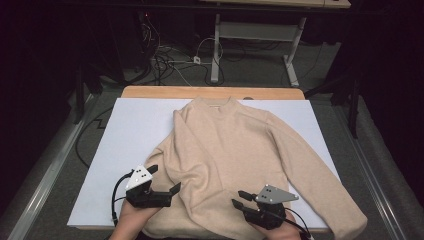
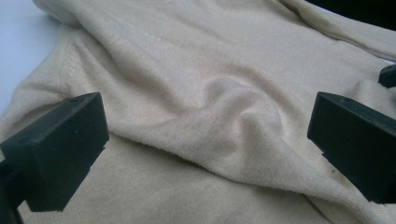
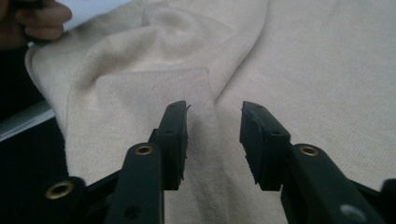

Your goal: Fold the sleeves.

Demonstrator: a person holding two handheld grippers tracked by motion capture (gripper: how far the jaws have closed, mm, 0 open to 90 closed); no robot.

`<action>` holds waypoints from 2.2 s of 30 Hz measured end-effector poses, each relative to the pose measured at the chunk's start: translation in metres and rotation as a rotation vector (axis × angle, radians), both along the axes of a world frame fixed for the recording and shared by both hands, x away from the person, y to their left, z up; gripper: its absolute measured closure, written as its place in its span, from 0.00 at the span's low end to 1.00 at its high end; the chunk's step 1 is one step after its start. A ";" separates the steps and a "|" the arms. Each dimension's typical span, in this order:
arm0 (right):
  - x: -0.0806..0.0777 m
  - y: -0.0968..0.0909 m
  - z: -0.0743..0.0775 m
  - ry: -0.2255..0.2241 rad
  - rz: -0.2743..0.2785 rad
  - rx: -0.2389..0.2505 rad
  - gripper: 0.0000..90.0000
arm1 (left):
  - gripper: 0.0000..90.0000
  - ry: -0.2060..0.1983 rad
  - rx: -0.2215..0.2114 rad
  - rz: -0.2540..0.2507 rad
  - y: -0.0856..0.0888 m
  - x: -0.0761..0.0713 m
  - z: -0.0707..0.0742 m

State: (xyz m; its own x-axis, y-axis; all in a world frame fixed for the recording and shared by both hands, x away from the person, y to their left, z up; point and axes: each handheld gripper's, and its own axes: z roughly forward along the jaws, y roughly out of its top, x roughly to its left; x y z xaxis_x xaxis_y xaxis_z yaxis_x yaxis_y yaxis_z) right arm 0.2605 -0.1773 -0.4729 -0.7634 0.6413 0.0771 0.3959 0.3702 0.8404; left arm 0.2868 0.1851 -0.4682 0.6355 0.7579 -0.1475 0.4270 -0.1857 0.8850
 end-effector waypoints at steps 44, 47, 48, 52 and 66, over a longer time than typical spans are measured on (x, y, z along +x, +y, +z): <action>0.111 0.082 -0.004 0.072 -0.042 -0.122 0.90 | 0.00 0.008 0.033 0.039 0.017 0.007 -0.009; 0.113 0.075 0.007 0.011 -0.068 -0.116 0.95 | 0.00 0.009 0.032 0.038 0.016 0.007 -0.009; 0.115 0.071 0.012 -0.006 -0.086 -0.105 0.95 | 0.00 0.009 0.033 0.037 0.016 0.007 -0.009; 0.124 0.057 0.017 -0.014 -0.140 -0.109 0.89 | 0.00 0.009 0.032 0.034 0.016 0.008 -0.009; 0.030 0.010 0.021 -0.017 -0.073 -0.017 0.71 | 0.00 0.007 0.045 0.040 0.014 0.007 -0.010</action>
